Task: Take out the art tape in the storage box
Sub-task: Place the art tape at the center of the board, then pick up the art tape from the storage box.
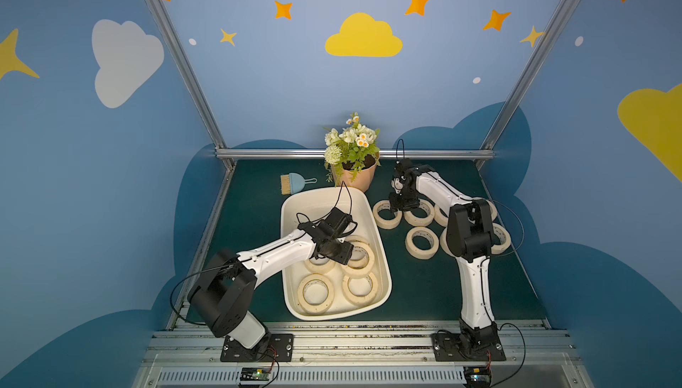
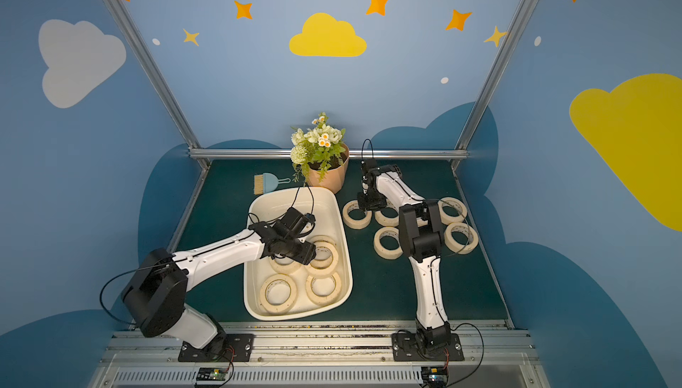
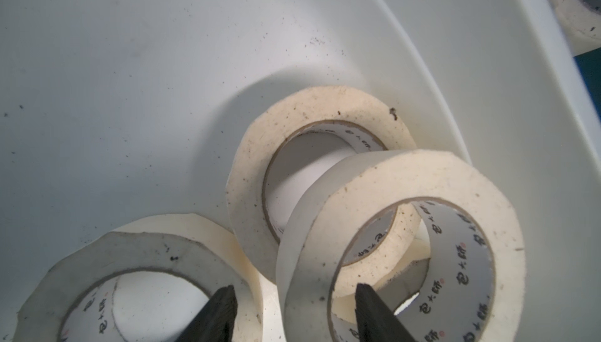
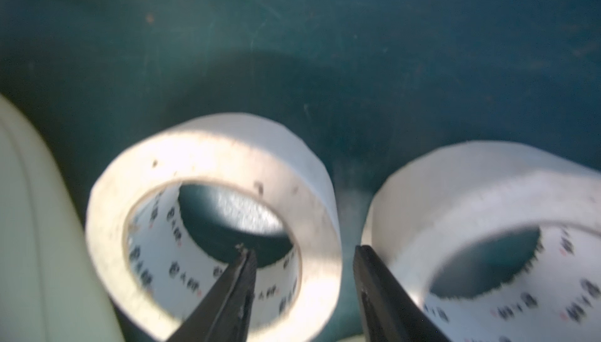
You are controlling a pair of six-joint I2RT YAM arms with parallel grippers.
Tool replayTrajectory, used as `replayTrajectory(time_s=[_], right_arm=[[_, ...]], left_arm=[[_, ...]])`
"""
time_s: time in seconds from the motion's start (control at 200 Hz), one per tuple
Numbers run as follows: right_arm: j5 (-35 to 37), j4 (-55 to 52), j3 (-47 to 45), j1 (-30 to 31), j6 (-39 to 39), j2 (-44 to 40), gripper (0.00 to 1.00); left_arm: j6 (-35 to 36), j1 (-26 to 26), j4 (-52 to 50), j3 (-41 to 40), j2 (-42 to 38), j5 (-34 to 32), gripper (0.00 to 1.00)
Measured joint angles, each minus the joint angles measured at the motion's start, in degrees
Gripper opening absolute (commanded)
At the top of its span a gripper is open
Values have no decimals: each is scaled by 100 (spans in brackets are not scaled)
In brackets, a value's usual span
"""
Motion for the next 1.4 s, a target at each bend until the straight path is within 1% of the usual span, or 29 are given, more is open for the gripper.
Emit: replayTrajectory(time_s=[0.14, 0.22, 0.34, 0.44, 0.566, 0.766, 0.966, 1.116, 1.256, 1.331, 1.401], right_arm=[[11, -4, -752, 142, 2, -1182, 56], [7, -13, -1154, 341, 13, -1943, 56], [-111, -70, -1646, 861, 48, -2872, 54], [-402, -136, -1897, 1274, 111, -3178, 54], [-640, -199, -2118, 1576, 264, -3303, 53], [-1025, -181, -2269, 1722, 474, -3523, 53], [-1217, -17, -2271, 1843, 625, -3460, 53], [-1331, 157, -2269, 1895, 730, -3200, 48], [-1342, 214, -2249, 1899, 807, -2942, 34], [-1338, 227, -2214, 1891, 835, -2870, 17], [-1250, 208, -2194, 1899, 861, -2830, 5]], left_arm=[[-42, -7, 52, 0, 42, 55, 32], [-42, -37, 101, 2, 42, 57, 24], [28, -59, 11, 66, 48, -26, 23], [116, -70, -227, 214, 52, -234, 22], [275, -70, -601, 664, 52, -514, 22], [387, -70, -769, 1235, 0, -638, 22], [387, -72, -850, 1486, -7, -599, 22], [378, -111, -844, 1515, -13, -514, 22], [365, -151, -887, 1513, -52, -472, 22], [350, -155, -885, 1513, -94, -474, 23], [323, -157, -824, 1513, -173, -474, 26]])
